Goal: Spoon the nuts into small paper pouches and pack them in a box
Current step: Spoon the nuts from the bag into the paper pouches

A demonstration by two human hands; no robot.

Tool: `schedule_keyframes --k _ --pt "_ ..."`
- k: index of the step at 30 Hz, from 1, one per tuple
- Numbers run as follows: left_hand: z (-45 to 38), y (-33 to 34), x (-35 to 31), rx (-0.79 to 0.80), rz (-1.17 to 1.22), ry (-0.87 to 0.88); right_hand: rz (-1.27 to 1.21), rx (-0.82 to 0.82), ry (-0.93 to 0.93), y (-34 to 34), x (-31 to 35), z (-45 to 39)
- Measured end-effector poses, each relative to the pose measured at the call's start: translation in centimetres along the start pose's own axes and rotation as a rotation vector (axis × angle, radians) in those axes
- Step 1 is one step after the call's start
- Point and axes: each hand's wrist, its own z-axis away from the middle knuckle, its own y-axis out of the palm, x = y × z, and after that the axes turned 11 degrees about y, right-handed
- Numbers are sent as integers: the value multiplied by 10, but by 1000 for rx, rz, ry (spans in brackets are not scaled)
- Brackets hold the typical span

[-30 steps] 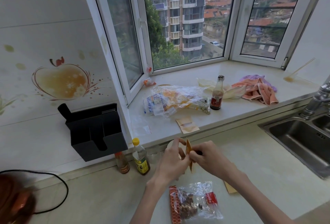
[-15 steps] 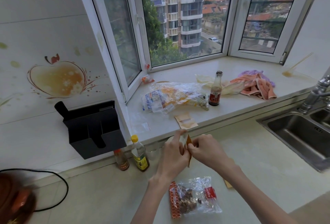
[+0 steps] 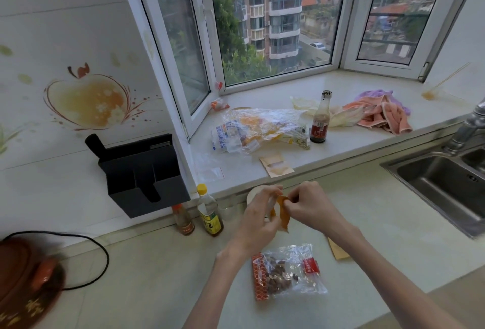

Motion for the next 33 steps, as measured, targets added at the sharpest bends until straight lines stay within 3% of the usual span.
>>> schedule_keyframes --k 6,11,19,22,27,30,33 --pt "10 14 3 38 -98 8 -59 -37 -6 -2 -2 7" --pt "10 30 11 -151 -207 78 -109 -14 -17 3 1 13" --pt "16 29 21 -266 -53 71 -150 8 -1 6 -11 19" --pt "17 29 24 -311 25 -16 -234 -40 -20 0 -11 20" --pt "27 33 28 -223 327 -201 -708 29 5 -19 -3 17" --pt "34 32 28 -263 617 -403 -782 59 -21 -22 0 13" --pt "37 35 25 -254 726 -545 -804 46 -36 -15 -2 14"
